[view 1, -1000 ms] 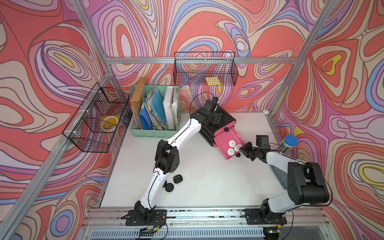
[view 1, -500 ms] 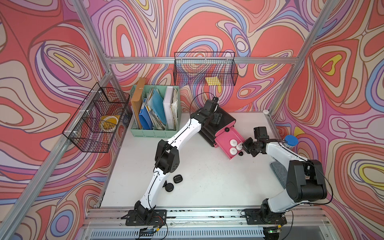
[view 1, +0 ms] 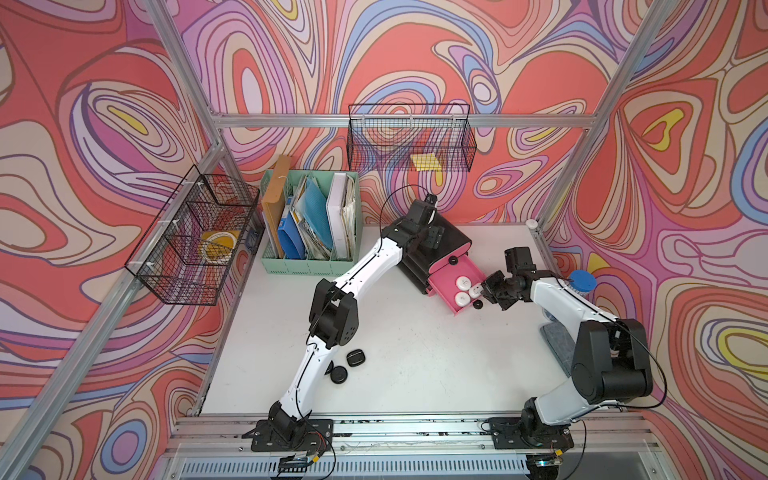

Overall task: Put the bluetooth earphones in the drawer according to color
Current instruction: Close the drawer of the storage box.

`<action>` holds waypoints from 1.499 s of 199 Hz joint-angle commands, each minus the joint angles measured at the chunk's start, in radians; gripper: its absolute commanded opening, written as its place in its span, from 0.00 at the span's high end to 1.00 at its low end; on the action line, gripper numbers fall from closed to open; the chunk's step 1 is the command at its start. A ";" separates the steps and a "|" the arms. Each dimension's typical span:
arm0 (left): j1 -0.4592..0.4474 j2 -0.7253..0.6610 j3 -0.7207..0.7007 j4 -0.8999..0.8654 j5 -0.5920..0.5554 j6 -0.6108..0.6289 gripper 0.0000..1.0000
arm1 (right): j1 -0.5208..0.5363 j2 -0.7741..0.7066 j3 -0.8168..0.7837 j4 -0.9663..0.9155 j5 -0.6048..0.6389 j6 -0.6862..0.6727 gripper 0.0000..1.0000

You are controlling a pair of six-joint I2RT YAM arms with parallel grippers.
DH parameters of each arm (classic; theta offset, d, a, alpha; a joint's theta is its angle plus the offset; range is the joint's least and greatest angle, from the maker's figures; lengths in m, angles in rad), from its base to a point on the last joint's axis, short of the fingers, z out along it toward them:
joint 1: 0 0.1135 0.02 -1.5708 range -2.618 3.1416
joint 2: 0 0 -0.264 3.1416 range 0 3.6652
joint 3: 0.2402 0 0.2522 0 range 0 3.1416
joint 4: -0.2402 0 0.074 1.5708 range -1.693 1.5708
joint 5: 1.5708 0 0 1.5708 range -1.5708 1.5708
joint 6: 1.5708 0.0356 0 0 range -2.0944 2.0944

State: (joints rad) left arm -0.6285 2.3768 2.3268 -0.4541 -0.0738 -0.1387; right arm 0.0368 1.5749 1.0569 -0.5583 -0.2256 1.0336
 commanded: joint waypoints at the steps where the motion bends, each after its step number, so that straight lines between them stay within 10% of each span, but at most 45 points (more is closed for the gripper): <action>1: -0.003 0.066 -0.077 -0.197 0.072 -0.045 0.18 | 0.018 -0.031 0.084 0.151 -0.122 0.086 1.00; 137: -0.016 0.047 -0.122 -0.186 0.084 -0.062 0.19 | 0.088 0.181 0.276 0.314 -0.110 0.150 1.00; 215: -0.015 0.032 -0.145 -0.191 0.065 -0.062 0.19 | 0.088 -0.042 0.157 0.317 -0.028 -0.103 0.36; 299: -0.013 0.032 -0.149 -0.194 0.056 -0.059 0.19 | 0.070 -0.213 -0.192 0.376 -0.012 -0.269 0.48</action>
State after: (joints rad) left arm -0.6353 2.3417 2.2498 -0.3927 -0.0555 -0.1497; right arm 0.1135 1.4025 0.9562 -0.2173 -0.2489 0.8345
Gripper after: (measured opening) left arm 0.813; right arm 0.572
